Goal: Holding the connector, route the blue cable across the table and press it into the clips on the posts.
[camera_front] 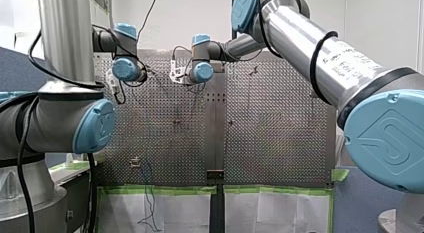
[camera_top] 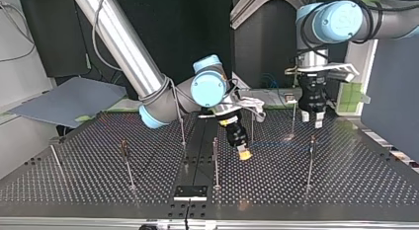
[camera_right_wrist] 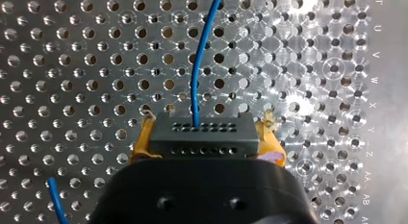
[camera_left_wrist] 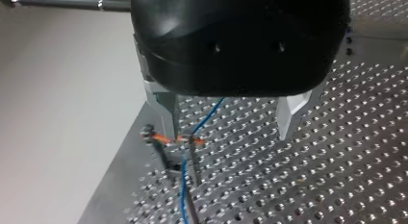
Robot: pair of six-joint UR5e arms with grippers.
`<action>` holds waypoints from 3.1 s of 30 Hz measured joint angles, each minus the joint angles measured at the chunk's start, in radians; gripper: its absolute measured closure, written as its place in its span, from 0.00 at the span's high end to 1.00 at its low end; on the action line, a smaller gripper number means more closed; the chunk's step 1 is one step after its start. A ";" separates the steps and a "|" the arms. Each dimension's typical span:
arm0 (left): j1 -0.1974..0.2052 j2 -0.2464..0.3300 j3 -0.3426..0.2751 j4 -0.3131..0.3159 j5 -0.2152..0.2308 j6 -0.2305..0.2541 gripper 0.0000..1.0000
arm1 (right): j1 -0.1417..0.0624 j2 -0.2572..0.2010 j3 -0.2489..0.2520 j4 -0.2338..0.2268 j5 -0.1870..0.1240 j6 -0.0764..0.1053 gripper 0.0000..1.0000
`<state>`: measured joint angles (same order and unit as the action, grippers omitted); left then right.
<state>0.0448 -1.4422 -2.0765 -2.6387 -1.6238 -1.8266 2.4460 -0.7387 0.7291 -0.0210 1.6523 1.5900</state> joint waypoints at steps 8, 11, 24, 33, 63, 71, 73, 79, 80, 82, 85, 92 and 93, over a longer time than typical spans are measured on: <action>-0.025 0.001 0.009 0.057 -0.009 0.068 1.00 | 0.000 0.000 0.000 0.005 0.000 0.000 0.00; -0.035 0.004 0.011 0.078 -0.017 0.095 1.00 | -0.001 0.000 0.000 0.005 0.000 -0.001 0.00; -0.094 -0.043 0.039 0.138 -0.037 0.204 1.00 | -0.023 0.001 0.000 0.009 0.000 0.000 0.00; -0.135 -0.109 0.111 0.138 -0.101 0.278 1.00 | -0.025 0.001 0.000 0.010 0.000 0.000 0.00; -0.198 -0.293 0.271 0.191 -0.319 0.372 1.00 | -0.043 0.006 0.000 0.010 -0.004 -0.002 0.00; -0.196 -0.293 0.277 0.187 -0.320 0.369 1.00 | -0.044 0.006 0.000 0.010 -0.005 -0.002 0.00; -0.195 -0.293 0.278 0.187 -0.320 0.367 0.87 | -0.044 0.006 0.000 0.010 -0.005 -0.002 0.00; -0.196 -0.293 0.278 0.191 -0.322 0.358 0.32 | -0.045 0.007 0.000 0.012 -0.005 -0.002 0.00; -0.196 -0.293 0.278 0.192 -0.323 0.357 0.18 | -0.045 0.007 0.000 0.012 -0.005 -0.002 0.00; -0.197 -0.293 0.278 0.195 -0.323 0.354 0.14 | -0.045 0.007 0.000 0.013 -0.005 -0.002 0.00; -0.198 -0.293 0.278 0.196 -0.326 0.351 0.00 | -0.045 0.007 0.001 0.013 -0.005 -0.002 0.00; -0.199 -0.293 0.278 0.193 -0.353 0.350 0.00 | -0.045 0.008 0.001 0.015 -0.005 -0.002 0.00; -0.199 -0.293 0.278 0.192 -0.354 0.350 0.00 | -0.045 0.009 0.000 0.015 -0.005 -0.001 0.00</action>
<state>-0.1538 -1.7355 -1.7988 -2.4466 -1.9779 -1.4770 2.4010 -0.7302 0.7296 -0.0059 1.6475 1.5887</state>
